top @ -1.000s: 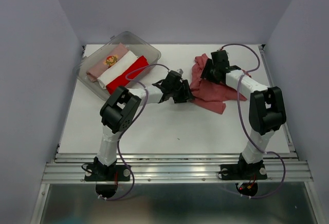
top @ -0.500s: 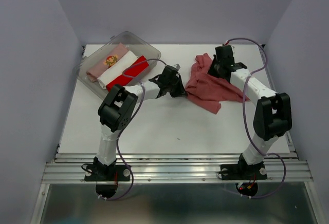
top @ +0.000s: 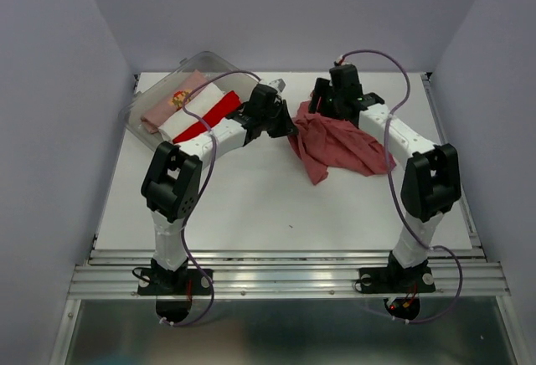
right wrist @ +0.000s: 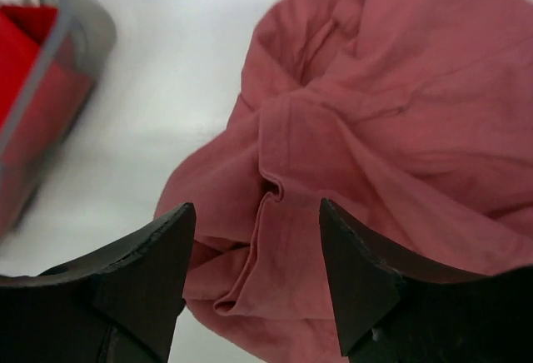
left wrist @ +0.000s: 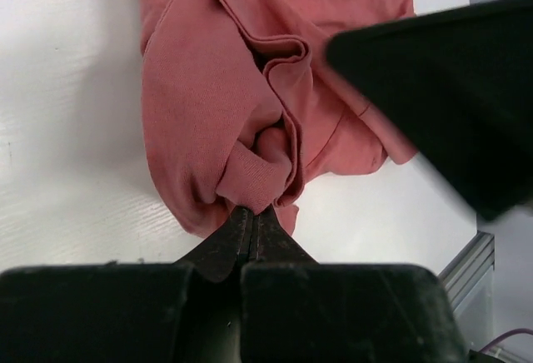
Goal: Roll the t-shirts
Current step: Flatten out the T-shirt at the center of the board.
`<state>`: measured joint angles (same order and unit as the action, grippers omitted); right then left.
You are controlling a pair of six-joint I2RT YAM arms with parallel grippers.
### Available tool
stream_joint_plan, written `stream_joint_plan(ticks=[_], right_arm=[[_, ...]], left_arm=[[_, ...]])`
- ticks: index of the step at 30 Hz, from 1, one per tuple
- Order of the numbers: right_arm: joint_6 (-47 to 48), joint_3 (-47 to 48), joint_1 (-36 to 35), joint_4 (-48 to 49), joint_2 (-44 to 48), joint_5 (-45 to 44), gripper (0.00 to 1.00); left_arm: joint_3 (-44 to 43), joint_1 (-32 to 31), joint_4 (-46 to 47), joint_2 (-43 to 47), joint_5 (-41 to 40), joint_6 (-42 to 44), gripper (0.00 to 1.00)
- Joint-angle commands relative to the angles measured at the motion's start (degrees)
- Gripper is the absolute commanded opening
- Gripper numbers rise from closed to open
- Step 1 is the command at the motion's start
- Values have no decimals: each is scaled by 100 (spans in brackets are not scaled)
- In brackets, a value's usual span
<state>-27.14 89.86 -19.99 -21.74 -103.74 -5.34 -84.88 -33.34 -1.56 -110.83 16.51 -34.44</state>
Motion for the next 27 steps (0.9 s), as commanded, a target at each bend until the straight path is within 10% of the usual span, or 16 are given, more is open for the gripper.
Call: stream_joint_plan(ticks=[1, 9, 15, 27], right_arm=[[112, 171, -198, -191, -435, 95, 67], [15, 348, -251, -191, -1104, -28, 52], [-318, 49, -251, -68, -868, -528, 17], [-494, -355, -198, 117, -559, -758, 36]], left_arm=[[-37, -41, -81, 175, 124, 139, 0], [-2, -32, -81, 202, 124, 139, 0], [24, -32, -99, 210, 98, 165, 0], [393, -14, -46, 369, 45, 174, 0]])
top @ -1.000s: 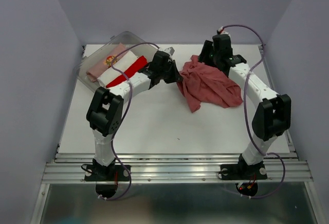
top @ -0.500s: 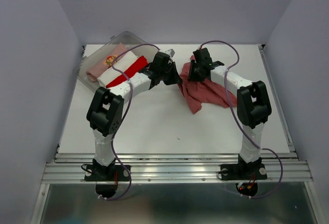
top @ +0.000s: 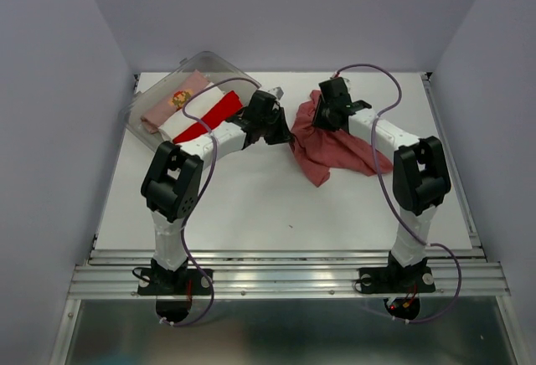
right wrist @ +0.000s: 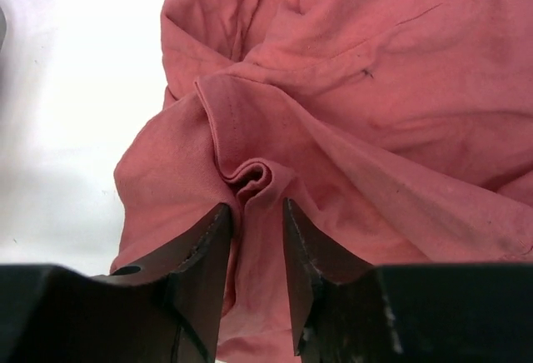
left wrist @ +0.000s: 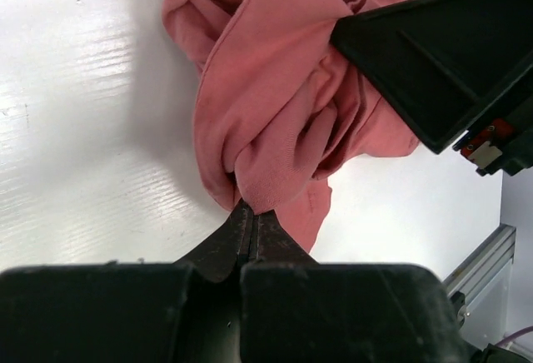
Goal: Roll the t-shirts
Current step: Flatten out the T-shirt at the center of the board.
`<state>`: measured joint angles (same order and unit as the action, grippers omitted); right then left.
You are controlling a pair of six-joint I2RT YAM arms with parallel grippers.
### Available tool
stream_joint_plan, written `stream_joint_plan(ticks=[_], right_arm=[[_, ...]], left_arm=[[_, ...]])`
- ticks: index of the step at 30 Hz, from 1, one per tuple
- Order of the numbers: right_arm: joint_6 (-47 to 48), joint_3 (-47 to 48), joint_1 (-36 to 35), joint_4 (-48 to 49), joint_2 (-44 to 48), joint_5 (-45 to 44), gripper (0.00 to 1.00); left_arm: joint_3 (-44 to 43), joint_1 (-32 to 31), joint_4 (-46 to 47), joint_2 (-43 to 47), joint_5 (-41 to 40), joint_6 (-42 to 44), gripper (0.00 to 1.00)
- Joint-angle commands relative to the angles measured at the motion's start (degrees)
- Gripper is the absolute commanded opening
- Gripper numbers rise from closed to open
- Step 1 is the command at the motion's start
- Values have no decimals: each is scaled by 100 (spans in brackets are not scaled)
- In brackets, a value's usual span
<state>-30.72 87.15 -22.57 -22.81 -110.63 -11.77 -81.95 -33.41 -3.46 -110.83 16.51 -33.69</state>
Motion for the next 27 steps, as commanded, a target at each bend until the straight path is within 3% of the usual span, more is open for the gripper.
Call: stream_joint_plan(ticks=[1, 2, 7, 8, 13, 19, 27], right_arm=[[-162, -119, 59, 285, 121, -89, 35], [-206, -128, 59, 303, 121, -71, 26], [-233, -155, 59, 330, 103, -18, 10], [-250, -172, 59, 338, 120, -79, 1], [-338, -330, 112, 347, 550, -448, 1], [-338, -199, 911, 356, 1499, -326, 1], [-400, 740, 1184, 338, 2291, -282, 1]], left_arm=[[118, -8, 144, 377, 45, 100, 0], [136, -8, 153, 404, 36, 100, 0], [189, -8, 153, 456, 19, 117, 0], [197, -17, 153, 457, 19, 126, 0], [215, 71, 118, 527, 45, 170, 0], [-57, 405, -67, 711, 106, 346, 0], [-2007, 581, -804, 343, 142, 495, 0]])
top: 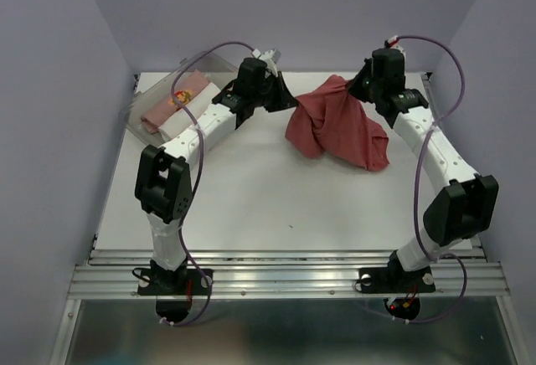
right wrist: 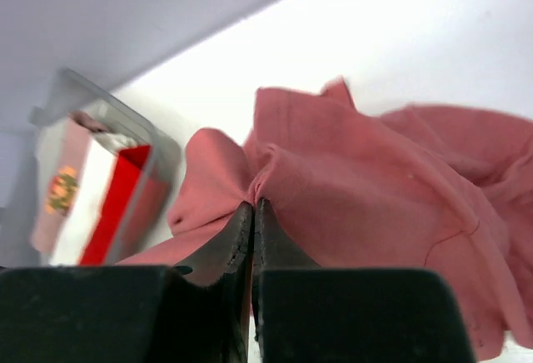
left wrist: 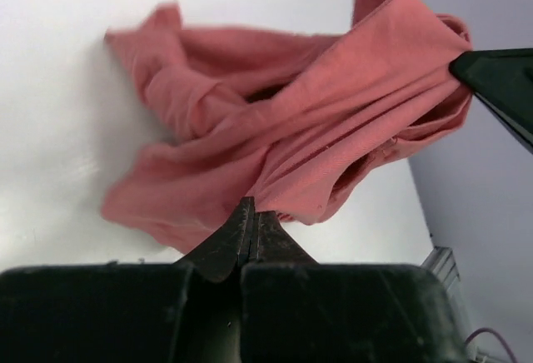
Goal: Roll the t-shirts
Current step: Flatten out the T-shirt at the center of the board.
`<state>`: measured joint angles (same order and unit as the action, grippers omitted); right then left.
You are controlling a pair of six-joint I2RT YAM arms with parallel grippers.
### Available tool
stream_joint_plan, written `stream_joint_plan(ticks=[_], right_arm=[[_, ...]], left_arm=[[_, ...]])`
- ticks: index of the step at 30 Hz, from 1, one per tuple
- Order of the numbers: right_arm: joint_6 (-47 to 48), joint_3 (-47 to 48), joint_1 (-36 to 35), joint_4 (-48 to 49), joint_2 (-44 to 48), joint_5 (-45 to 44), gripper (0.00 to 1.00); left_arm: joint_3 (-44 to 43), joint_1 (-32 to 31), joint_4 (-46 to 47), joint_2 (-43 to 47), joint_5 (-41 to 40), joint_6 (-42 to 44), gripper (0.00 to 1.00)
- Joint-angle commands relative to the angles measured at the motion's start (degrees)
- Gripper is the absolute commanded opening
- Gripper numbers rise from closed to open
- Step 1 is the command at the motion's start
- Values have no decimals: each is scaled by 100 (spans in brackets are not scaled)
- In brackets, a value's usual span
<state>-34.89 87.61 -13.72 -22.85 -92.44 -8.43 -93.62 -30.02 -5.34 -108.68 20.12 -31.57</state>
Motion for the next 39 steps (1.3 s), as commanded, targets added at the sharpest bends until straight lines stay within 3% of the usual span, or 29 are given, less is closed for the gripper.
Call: stream_joint_plan(ticks=[1, 3, 7, 10, 12, 14, 16, 20, 22, 23, 26, 28, 30, 32, 34, 39], right_arm=[[9, 896, 299, 343, 612, -643, 1], [18, 1064, 299, 343, 762, -643, 1], [184, 916, 299, 492, 1359, -652, 4], [238, 215, 299, 492, 1956, -643, 18], [132, -672, 299, 492, 2475, -564, 18], [-104, -1340, 299, 483, 2800, -424, 1], [-315, -2295, 299, 475, 3221, -266, 1], [-474, -3451, 299, 300, 3479, 104, 2], [-413, -3654, 299, 281, 3409, 305, 12], [-239, -3707, 299, 264, 3243, 463, 36], [104, -3620, 195, 264, 2717, 1112, 68], [289, -3462, 36, 281, 2364, 1159, 75], [474, -3235, -165, 281, 1769, 1124, 75], [658, -3093, -420, 377, 1267, 897, 61], [913, -2804, -474, 475, 914, 625, 55], [1283, -2003, -527, 325, -27, 456, 54]], left_arm=[[-1033, 268, -704, 67, -219, 309, 0], [-1561, 304, -924, 75, -254, 327, 0], [-1774, 339, -1012, 391, -359, 468, 0], [-1125, 348, -838, 821, -369, 459, 0], [-265, 348, -504, 1260, -237, 328, 0], [368, 348, -127, 1445, -158, 240, 0], [1640, 339, 242, 1621, -53, 108, 0], [2627, 330, 508, 1701, 123, -42, 0], [2857, 313, 675, 1745, 115, -42, 0], [2946, 304, 692, 1806, 98, -16, 0], [3096, 313, 667, 1877, 10, 46, 0], [3087, 313, 631, 1912, -34, 81, 0], [3043, 313, 587, 1921, -52, 90, 0], [2999, 313, 561, 1930, -87, 99, 0], [2973, 313, 543, 1921, -96, 116, 0], [2990, 313, 394, 1974, -157, 142, 0]])
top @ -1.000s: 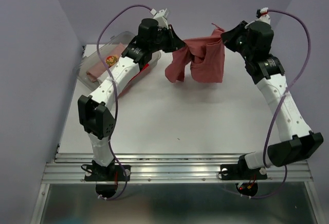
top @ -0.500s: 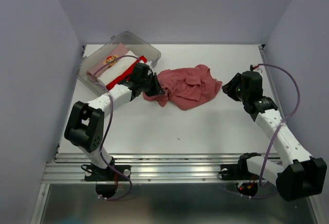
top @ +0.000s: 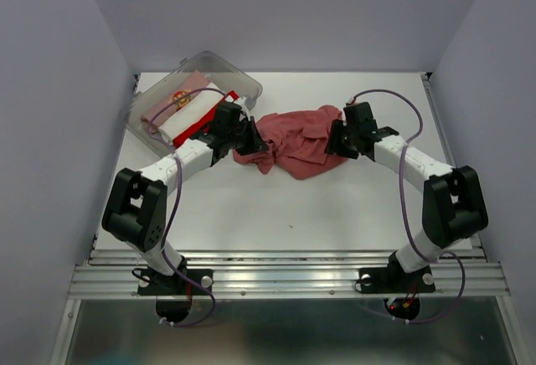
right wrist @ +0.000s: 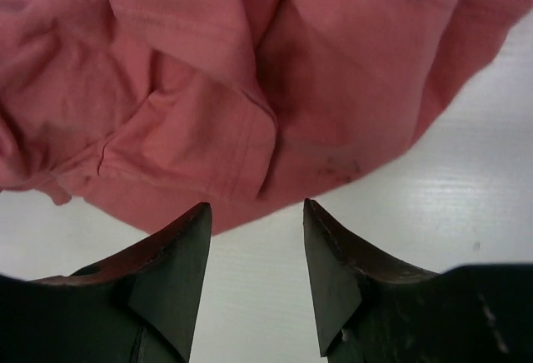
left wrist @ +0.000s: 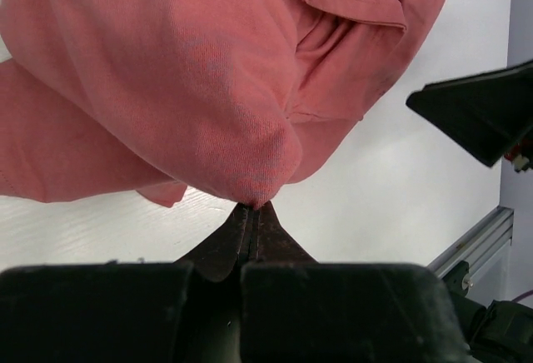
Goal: Roll the t-shirts
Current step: Flatten out the T-shirt at the center of the board.
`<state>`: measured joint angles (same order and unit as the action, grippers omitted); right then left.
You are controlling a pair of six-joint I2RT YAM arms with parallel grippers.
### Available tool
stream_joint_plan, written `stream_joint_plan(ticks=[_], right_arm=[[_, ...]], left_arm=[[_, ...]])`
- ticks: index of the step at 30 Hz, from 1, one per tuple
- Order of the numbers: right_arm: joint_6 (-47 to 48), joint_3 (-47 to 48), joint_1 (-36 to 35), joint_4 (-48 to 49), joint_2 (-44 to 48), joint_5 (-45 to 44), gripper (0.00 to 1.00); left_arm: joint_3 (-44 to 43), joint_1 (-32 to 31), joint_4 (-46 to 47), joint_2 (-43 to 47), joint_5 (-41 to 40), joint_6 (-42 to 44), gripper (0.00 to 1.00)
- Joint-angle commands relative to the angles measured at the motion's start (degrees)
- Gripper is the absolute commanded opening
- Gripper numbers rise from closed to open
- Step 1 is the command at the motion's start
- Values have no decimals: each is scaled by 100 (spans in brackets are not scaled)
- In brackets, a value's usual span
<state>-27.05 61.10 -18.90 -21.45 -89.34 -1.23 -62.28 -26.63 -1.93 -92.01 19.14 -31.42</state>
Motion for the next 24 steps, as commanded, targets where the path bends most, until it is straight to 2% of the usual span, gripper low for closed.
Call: stream_joint_plan(ticks=[1, 10, 13, 14, 17, 20, 24], right_arm=[[542, 718, -9, 255, -539, -263, 54], [631, 1668, -9, 264, -1656, -430, 52], [543, 1774, -9, 387, -1832, -360, 41], [464, 1791, -9, 396, -1841, -369, 24], [254, 1783, -9, 396, -1605, -692, 1], [174, 1712, -9, 396, -877, -1053, 1], [226, 1817, 307, 283, 257, -1492, 1]], left_arm=[[-127, -26, 53, 315, -94, 119, 0], [-170, -26, 35, 341, -94, 92, 0], [-205, -26, 9, 359, -112, 101, 0], [-223, -26, -26, 359, -121, 110, 0], [-415, -35, -157, 376, -190, 162, 0], [-705, -26, -359, 403, -278, 329, 0], [-1608, -9, -913, 412, -603, 575, 0]])
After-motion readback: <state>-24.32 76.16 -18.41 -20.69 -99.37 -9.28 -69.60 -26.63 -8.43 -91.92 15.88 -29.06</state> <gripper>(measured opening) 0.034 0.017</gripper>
